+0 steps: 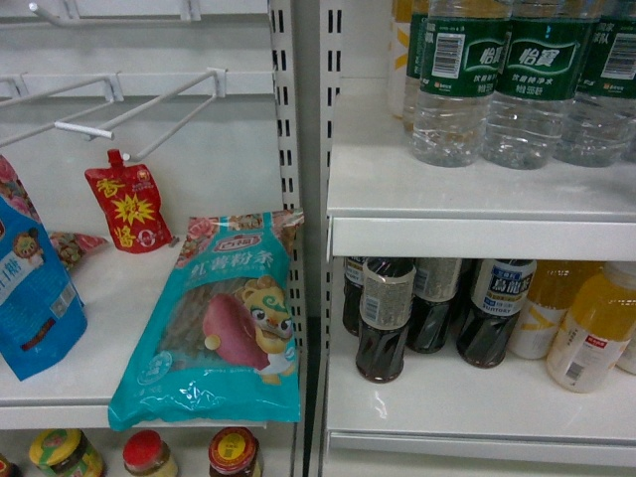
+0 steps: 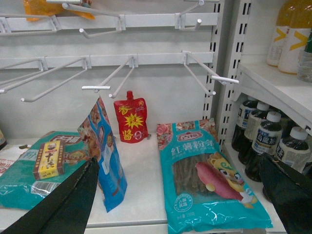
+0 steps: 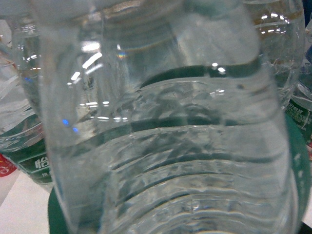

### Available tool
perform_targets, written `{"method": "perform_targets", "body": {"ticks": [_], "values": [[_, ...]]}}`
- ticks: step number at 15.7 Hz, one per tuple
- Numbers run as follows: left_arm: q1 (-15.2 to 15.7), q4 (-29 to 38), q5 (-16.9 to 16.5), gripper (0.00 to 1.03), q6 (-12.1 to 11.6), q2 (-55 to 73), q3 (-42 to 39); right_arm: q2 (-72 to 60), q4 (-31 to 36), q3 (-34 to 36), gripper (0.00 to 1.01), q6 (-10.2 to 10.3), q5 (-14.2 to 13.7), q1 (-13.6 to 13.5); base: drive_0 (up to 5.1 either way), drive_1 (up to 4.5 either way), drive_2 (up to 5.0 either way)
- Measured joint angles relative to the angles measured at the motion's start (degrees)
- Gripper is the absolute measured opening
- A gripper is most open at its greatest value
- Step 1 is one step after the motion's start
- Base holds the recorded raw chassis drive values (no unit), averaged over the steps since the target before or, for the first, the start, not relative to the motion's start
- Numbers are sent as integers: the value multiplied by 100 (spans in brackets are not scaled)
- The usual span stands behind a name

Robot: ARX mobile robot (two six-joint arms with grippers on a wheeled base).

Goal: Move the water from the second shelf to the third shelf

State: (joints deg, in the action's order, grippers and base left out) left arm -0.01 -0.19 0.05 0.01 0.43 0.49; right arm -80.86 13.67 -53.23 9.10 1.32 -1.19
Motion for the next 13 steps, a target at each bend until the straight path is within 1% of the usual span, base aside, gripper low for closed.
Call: {"method": "perform_targets", "body": {"ticks": [4,8,13], "values": [[0,0,0,98,0,0,0,-402,-160,-374,44,0,-48,-20,0,0,0],[0,0,0,98,0,0,0,-640,-199,-577,44,-11,-90,-31,0,0,0],[0,0,0,98,0,0,0,-782,-37,-568,44,-17,-151,-72,0,0,0]]}}
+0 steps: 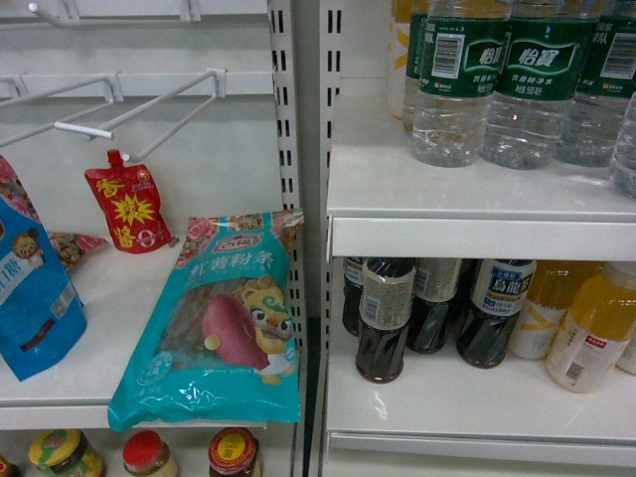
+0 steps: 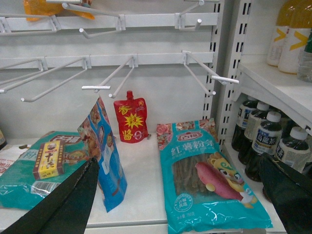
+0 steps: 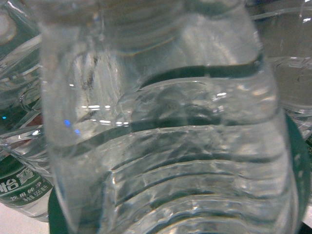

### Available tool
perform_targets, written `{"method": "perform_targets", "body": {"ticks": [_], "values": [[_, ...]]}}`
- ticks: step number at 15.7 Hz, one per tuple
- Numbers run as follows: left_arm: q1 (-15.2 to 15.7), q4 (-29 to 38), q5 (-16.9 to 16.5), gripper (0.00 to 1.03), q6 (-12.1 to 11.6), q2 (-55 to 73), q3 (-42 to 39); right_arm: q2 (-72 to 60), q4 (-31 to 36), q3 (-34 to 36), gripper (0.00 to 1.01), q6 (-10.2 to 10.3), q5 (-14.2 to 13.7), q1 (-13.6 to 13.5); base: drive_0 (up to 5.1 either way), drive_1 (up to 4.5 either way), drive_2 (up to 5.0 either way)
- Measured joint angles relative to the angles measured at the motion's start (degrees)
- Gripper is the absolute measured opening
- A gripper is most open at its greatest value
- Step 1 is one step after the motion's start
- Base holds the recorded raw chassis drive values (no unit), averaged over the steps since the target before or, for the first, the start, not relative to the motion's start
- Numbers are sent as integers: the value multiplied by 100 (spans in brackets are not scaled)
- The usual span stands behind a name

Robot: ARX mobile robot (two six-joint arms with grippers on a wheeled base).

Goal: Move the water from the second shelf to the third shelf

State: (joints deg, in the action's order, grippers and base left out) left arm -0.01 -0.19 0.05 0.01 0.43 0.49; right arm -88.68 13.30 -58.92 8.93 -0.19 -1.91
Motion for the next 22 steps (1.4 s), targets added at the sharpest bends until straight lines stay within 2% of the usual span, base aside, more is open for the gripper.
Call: {"method": "perform_targets", "body": {"ticks": [4,9,13,15,16,18,22], "values": [[0,0,0,98,-2,0,0,2,181,122,44,-44,2,4,0,0,0],[0,0,0,98,0,0,0,162,275,345,99,-127,-2,11,0,0,0],[0,0,0,98,-2,0,0,269,208,417,98,-168,22,48,0,0,0],[0,0,0,98,0,0,0,466,205,483,98,-286,22,46,0,0,0],[0,0,0,98,0,0,0,717,223,597,98,-452,24,48,0,0,0],[0,0,0,98,0,0,0,1480,146,1130,98,-702,227,96,0,0,0],[0,0,0,98,0,0,0,2378,-17,1585,98,-706,529,203,0,0,0]]}}
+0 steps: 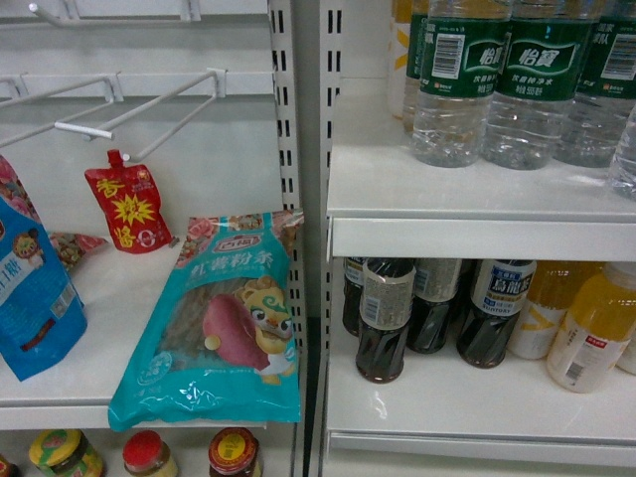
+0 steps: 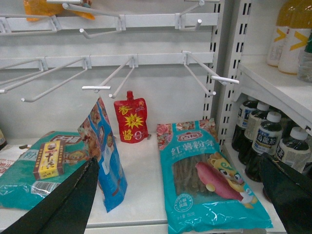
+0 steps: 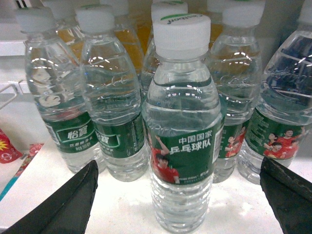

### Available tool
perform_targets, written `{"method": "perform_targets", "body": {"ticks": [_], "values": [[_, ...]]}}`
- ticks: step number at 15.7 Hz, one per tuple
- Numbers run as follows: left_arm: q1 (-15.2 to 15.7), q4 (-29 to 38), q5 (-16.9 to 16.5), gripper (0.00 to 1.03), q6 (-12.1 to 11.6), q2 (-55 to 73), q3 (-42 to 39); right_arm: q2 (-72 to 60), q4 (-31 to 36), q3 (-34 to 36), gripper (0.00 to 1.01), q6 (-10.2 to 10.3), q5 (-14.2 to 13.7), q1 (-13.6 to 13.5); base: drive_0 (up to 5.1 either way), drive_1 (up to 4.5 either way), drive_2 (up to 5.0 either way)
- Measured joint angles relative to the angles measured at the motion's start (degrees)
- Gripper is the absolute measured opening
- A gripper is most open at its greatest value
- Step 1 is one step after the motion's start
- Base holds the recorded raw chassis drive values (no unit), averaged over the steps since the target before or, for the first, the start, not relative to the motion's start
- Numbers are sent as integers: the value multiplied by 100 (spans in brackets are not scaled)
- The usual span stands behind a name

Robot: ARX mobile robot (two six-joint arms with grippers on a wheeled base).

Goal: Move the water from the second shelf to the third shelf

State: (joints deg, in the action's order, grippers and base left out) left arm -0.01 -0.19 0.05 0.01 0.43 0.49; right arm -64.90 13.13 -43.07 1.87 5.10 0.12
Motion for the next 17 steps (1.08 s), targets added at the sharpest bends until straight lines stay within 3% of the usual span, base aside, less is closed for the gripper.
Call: {"method": "perform_targets", "body": {"ticks": [5,6,7,8,10,14,15,17], "values": [[0,0,0,98,0,0,0,1521,-745,599,98,81,396,11,0,0,0],[0,0,0,98,0,0,0,1843,-457,793,94,52,179,17,0,0,0],[0,0,0,98,0,0,0,2256,-323,1043,85,-26,-229,13,0,0,0],[0,0,0,98,0,0,0,2804,-472,1434,73,-61,-446,13,0,0,0],[0,2,0,98,0,0,0,3587,-717,2107,53,-116,-494,15,0,0,0],[0,0,0,98,-2,0,0,4457,-520,3025,9,-151,-494,15,0,0,0],[0,0,0,98,-2,0,0,4535,-507,3180,2,-168,-498,15,0,0,0],[0,0,0,98,0,0,0,4756,-481,3414,2,-173,-498,15,0,0,0]]}}
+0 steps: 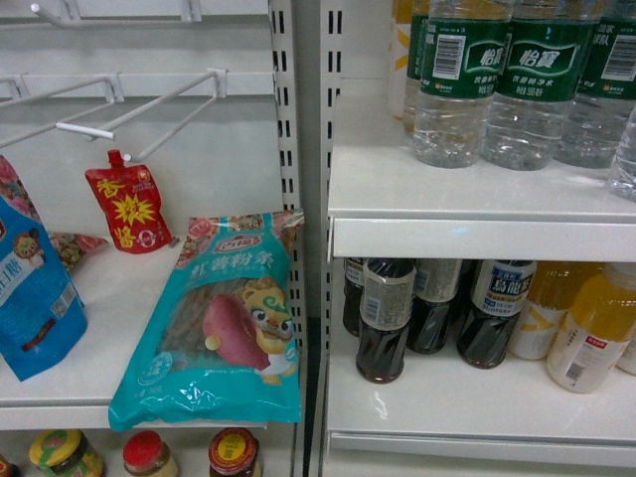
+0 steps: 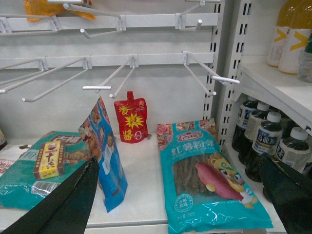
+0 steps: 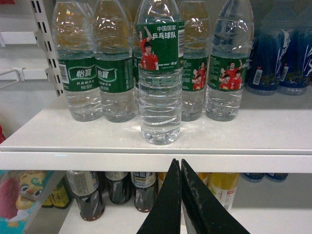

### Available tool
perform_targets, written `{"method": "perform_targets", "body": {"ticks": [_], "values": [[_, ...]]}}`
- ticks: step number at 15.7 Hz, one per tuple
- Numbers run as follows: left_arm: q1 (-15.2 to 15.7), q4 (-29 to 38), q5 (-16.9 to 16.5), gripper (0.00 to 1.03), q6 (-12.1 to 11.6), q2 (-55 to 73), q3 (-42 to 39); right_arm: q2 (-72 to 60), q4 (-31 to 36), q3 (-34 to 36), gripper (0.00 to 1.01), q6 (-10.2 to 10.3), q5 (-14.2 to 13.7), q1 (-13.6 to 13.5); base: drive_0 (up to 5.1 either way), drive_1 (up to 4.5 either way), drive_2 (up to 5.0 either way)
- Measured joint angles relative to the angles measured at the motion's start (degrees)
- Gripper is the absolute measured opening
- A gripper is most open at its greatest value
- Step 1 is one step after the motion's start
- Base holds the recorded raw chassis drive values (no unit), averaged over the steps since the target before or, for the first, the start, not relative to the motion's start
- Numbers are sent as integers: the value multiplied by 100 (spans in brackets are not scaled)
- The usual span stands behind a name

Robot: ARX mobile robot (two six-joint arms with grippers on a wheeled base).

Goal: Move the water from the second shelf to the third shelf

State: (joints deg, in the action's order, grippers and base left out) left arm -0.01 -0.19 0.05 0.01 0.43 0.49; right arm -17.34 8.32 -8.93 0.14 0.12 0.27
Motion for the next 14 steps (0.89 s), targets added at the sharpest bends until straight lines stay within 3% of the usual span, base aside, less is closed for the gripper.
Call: {"method": "perform_targets", "body": {"ticks": [7,8,9,14], "values": [[0,0,0,98,0,0,0,564,-81,470,2,0,0,0,0,0,0],[0,0,0,98,0,0,0,640,-144,518,2,0,0,0,0,0,0],[0,0,0,98,0,0,0,1139,-809,549,2,0,7,0,0,0,0],[0,0,0,98,0,0,0,1687,-879,817,2,2,-11,0,0,0,0]]}}
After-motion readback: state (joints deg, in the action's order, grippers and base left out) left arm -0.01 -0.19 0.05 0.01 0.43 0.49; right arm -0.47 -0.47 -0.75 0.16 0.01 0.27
